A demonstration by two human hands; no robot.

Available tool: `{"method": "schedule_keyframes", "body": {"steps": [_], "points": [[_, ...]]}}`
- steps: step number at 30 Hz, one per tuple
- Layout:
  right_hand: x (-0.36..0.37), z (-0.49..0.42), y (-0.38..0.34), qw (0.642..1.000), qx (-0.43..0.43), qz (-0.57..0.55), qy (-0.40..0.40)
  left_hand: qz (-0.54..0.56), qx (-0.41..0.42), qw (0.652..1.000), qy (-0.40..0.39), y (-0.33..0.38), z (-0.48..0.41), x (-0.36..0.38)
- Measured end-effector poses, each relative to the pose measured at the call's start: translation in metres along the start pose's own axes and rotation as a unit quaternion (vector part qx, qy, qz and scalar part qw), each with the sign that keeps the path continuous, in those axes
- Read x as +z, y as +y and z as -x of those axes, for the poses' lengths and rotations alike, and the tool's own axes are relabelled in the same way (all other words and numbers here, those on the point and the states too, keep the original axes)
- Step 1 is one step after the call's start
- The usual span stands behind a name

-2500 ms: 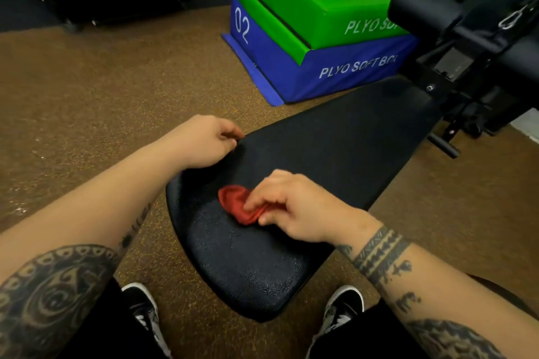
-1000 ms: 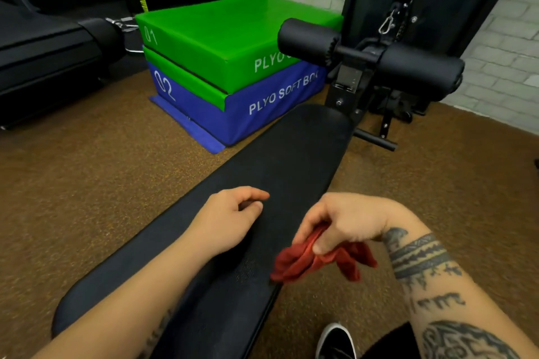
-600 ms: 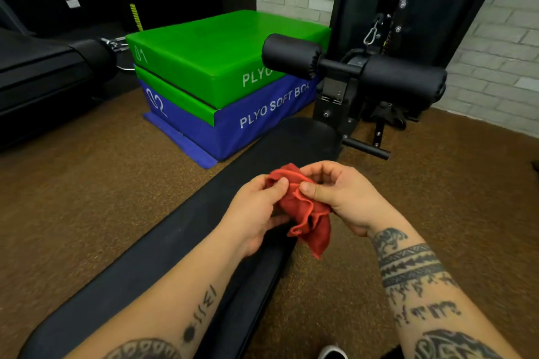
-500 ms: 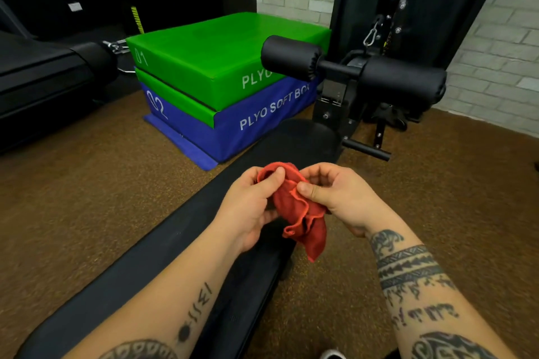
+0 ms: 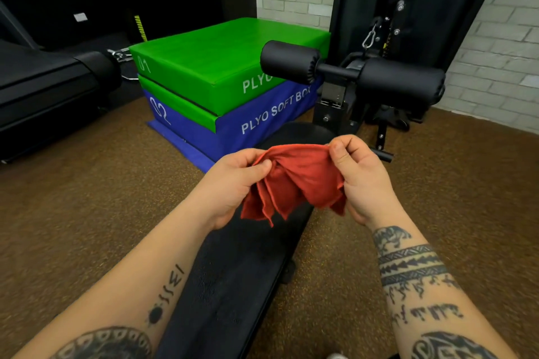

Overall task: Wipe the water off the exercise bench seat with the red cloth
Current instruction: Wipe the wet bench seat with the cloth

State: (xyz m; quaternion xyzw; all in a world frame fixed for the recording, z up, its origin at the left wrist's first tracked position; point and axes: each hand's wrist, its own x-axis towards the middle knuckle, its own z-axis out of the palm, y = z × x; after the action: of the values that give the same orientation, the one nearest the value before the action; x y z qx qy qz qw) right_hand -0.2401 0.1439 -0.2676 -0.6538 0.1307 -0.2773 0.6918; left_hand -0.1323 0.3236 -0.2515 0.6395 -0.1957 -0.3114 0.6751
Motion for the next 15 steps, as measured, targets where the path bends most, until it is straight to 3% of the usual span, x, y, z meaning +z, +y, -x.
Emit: {"method": "schedule_keyframes", "body": {"steps": [4, 10, 12, 15], "points": [[0.016, 0.0, -0.001, 0.995, -0.034, 0.088, 0.046, -0.052, 0.005, 0.998, 0.044, 0.008, 0.0, -0.003], [0.039, 0.006, 0.008, 0.984, 0.131, 0.022, -0.115, 0.006, -0.064, 0.993, 0.101, 0.003, 0.007, -0.02], [0.043, 0.005, 0.006, 0.977, 0.172, -0.01, -0.125, 0.048, -0.097, 0.991, 0.076, 0.002, 0.013, -0.025], [0.051, 0.001, -0.002, 0.961, 0.223, -0.138, -0.086, 0.087, -0.124, 0.988, -0.028, 0.003, 0.025, -0.031]]}}
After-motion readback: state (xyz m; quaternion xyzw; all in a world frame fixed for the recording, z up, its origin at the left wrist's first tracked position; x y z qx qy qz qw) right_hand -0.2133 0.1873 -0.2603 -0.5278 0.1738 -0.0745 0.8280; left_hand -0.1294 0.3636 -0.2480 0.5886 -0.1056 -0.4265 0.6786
